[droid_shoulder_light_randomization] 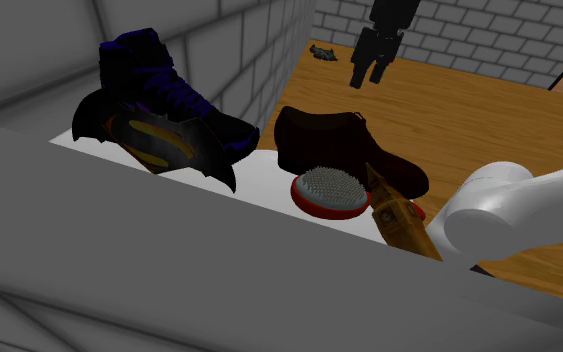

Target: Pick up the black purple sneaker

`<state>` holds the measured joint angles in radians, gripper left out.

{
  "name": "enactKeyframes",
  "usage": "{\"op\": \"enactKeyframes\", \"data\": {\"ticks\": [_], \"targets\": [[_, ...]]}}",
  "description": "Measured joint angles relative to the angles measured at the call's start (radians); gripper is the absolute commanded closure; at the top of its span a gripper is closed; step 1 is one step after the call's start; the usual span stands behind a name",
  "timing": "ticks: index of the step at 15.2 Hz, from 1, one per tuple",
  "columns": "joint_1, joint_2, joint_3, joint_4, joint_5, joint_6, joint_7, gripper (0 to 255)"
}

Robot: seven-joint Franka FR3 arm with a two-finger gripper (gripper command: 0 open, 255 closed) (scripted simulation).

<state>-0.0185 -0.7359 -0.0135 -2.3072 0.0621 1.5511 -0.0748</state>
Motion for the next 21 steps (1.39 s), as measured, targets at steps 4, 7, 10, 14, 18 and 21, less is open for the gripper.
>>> {"op": "enactKeyframes", "data": {"ticks": [4, 7, 10, 14, 18, 21], "targets": [[0.023, 0.003, 0.041, -0.005, 0.024, 0.048, 0.024, 0], [0.052, 0.012, 0.097, 0.008, 0.051, 0.104, 0.057, 0], [0.079, 0.026, 0.154, 0.019, 0.072, 0.168, 0.088, 0], [0.109, 0.056, 0.234, 0.044, 0.089, 0.255, 0.132, 0], [0.130, 0.088, 0.313, 0.087, 0.091, 0.325, 0.176, 0], [0.143, 0.111, 0.380, 0.106, 0.085, 0.389, 0.214, 0]]}}
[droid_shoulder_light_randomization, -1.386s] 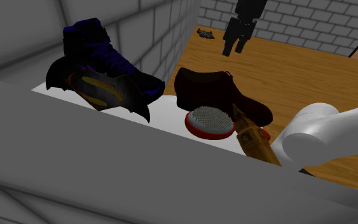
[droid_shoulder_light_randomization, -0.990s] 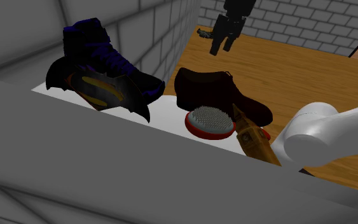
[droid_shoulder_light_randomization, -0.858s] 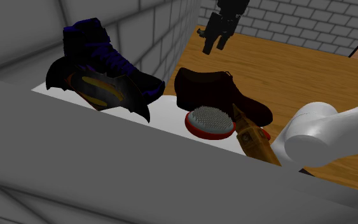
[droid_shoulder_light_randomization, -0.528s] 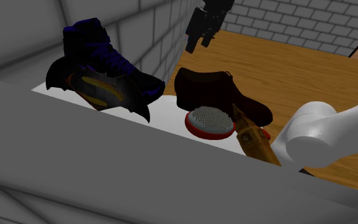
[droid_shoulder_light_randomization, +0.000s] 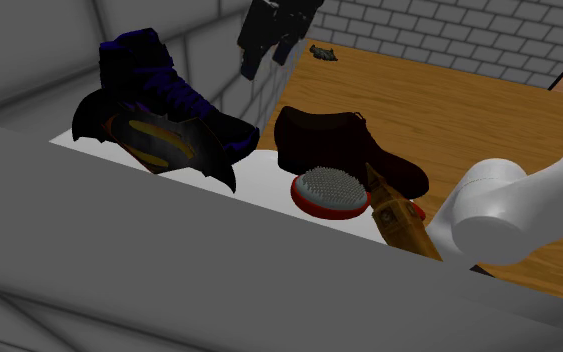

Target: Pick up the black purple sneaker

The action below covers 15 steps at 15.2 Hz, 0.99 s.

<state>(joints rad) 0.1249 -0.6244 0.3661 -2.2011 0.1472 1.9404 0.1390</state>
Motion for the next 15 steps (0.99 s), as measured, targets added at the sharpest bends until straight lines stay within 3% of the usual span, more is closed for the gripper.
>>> {"op": "enactKeyframes", "data": {"ticks": [10, 15], "targets": [[-0.015, 0.124, 0.238, 0.133, -0.101, 0.174, 0.142, 0], [-0.019, 0.138, 0.273, 0.095, -0.116, 0.242, 0.168, 0]]}}
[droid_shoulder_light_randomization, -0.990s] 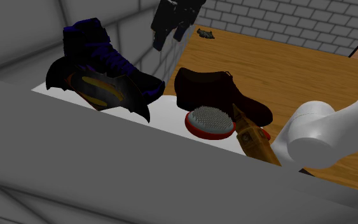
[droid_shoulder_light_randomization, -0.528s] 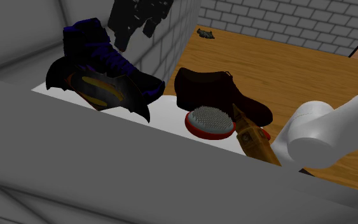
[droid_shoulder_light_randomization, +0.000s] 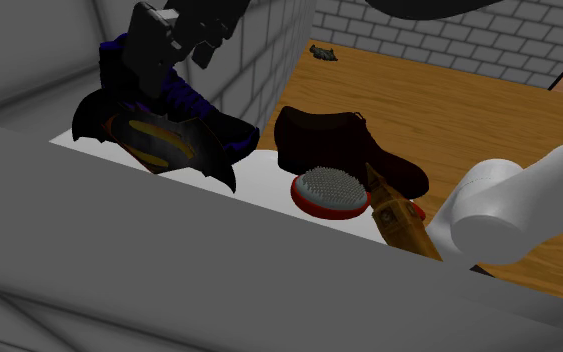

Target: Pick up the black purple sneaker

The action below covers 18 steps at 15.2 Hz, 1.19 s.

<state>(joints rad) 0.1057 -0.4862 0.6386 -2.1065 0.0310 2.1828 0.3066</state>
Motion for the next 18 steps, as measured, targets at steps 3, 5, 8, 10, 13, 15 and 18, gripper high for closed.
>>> {"op": "enactKeyframes", "data": {"ticks": [3, 5, 8, 10, 13, 15, 18], "targets": [[0.000, 0.001, 0.009, -0.033, -0.001, 0.035, 0.008, 0], [0.001, -0.002, 0.009, -0.041, -0.001, 0.041, 0.010, 255], [0.002, -0.003, 0.009, -0.043, 0.000, 0.043, 0.010, 255], [0.002, -0.002, 0.010, -0.042, -0.001, 0.042, 0.010, 255], [0.002, -0.003, 0.010, -0.042, -0.001, 0.043, 0.011, 255], [0.002, -0.002, 0.008, -0.038, 0.000, 0.038, 0.008, 255], [0.000, 0.001, 0.004, -0.006, -0.001, 0.006, 0.003, 255]]}}
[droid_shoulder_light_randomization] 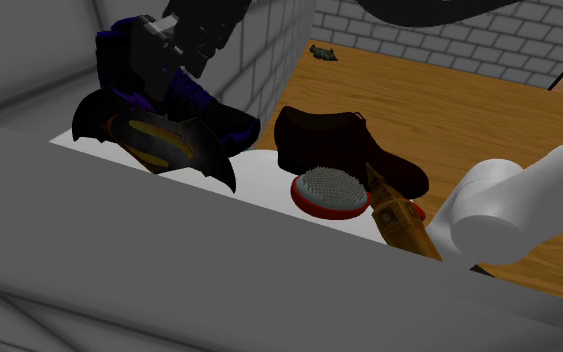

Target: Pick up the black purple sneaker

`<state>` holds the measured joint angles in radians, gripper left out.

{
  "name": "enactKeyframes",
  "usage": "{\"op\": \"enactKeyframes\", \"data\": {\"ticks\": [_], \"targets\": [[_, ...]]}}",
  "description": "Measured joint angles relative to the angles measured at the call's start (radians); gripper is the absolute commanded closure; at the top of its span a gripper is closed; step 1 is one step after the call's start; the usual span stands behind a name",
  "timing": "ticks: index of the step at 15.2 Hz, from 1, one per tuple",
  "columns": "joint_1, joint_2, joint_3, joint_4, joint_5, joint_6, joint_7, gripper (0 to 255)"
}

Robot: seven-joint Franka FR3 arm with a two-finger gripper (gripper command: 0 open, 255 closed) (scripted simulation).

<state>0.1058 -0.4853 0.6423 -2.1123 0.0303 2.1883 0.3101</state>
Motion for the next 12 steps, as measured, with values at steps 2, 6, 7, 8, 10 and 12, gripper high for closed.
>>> {"op": "enactKeyframes", "data": {"ticks": [2, 6, 7, 8, 10, 12], "targets": [[-0.001, 0.001, -0.004, 0.029, 0.000, -0.028, -0.004, 255], [-0.007, 0.011, -0.010, 0.090, -0.004, -0.079, -0.012, 255], [-0.008, 0.012, -0.013, 0.104, -0.005, -0.092, -0.015, 255], [-0.009, 0.014, -0.015, 0.119, -0.005, -0.106, -0.018, 255], [-0.013, 0.022, -0.014, 0.149, -0.009, -0.128, -0.019, 255], [-0.014, 0.025, -0.014, 0.172, -0.011, -0.148, -0.019, 255]]}}
